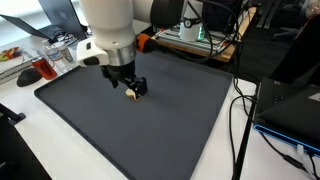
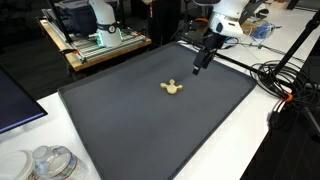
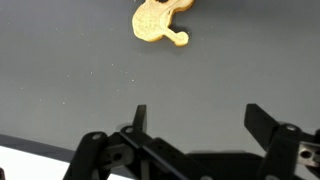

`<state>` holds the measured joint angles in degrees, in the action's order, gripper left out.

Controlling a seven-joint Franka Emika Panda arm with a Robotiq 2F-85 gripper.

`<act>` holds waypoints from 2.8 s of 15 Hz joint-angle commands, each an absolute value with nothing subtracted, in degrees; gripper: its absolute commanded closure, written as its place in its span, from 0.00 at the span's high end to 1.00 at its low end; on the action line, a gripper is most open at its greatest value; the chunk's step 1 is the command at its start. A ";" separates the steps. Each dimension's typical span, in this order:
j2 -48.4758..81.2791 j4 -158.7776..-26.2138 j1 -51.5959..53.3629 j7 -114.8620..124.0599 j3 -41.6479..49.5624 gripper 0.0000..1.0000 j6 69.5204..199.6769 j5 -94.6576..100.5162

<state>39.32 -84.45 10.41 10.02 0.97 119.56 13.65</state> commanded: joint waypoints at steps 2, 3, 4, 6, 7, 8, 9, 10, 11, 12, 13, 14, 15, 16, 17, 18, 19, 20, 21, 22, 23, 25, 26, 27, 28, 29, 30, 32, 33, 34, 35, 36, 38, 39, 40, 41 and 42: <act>29.95 -101.23 10.78 17.88 2.79 1.00 131.38 14.33; 28.49 -104.19 10.75 18.98 3.17 1.00 133.83 14.46; 27.37 -106.62 10.83 20.21 3.80 1.00 135.77 14.81; 25.60 -111.09 10.17 20.46 4.35 1.00 139.82 14.56; 25.01 -112.83 9.97 20.38 4.71 1.00 141.24 14.52; 24.58 -114.38 9.48 19.63 4.89 1.00 142.68 14.27; 24.33 -115.70 9.12 19.39 5.13 1.00 143.76 13.99; 24.09 -116.91 8.62 18.82 5.18 1.00 144.82 13.54; 24.05 -117.93 7.92 17.83 5.08 1.00 145.85 13.01; 24.08 -118.88 7.25 17.03 5.01 1.00 147.02 12.62; 24.15 -119.72 6.33 15.51 4.57 1.00 148.29 11.99; 24.38 -120.37 5.43 14.07 4.23 1.00 149.67 11.32; 24.92 -120.46 4.62 12.88 3.97 1.00 150.09 10.46; 25.20 -120.70 3.90 11.64 3.65 1.00 150.54 9.71; 25.47 -120.82 3.24 10.52 3.39 1.00 150.70 9.02; 25.82 -120.68 2.45 9.03 2.84 1.00 150.65 8.03; 26.09 -120.53 1.85 7.78 2.45 1.00 150.45 7.18; 26.35 -120.34 1.21 6.23 1.85 1.00 150.26 6.16; 26.65 -120.07 0.64 4.80 1.34 1.00 149.91 5.20; 26.98 -119.74 0.07 3.39 0.73 1.00 149.70 4.25; 27.24 -119.56 -0.22 2.42 0.40 1.00 149.73 3.61; 27.93 -118.92 -0.09 1.73 0.29 1.00 149.62 3.34; 28.29 -118.57 0.14 1.75 0.38 1.00 149.45 3.51; 28.93 -117.97 0.69 2.47 0.73 1.00 149.18 4.03; 29.55 -117.43 0.98 2.83 0.86 1.00 149.13 4.25; 30.18 -116.92 1.34 3.19 1.07 1.00 149.22 4.58; 30.93 -116.29 1.63 3.59 1.24 1.00 149.43 4.70; 32.28 -114.98 1.80 3.79 1.40 1.00 149.31 4.67; 32.95 -114.28 1.55 3.54 1.21 1.00 149.43 4.31; 33.52 -113.68 1.59 3.70 1.32 1.00 149.46 4.32; 34.13 -113.04 1.62 3.75 1.41 1.00 149.38 4.38; 34.75 -112.37 1.32 3.26 1.03 1.00 149.39 4.01; 35.71 -111.35 1.51 3.47 1.21 1.00 149.27 4.20; 36.11 -111.02 1.61 3.60 1.32 1.00 149.22 4.29; 36.36 -110.83 1.52 3.32 1.25 1.00 149.26 4.32; 36.59 -110.65 1.50 3.22 1.30 1.00 148.97 4.38; 36.75 -110.61 1.35 3.06 1.18 1.00 148.85 4.23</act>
<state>35.60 -111.99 1.37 3.74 1.10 149.40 4.99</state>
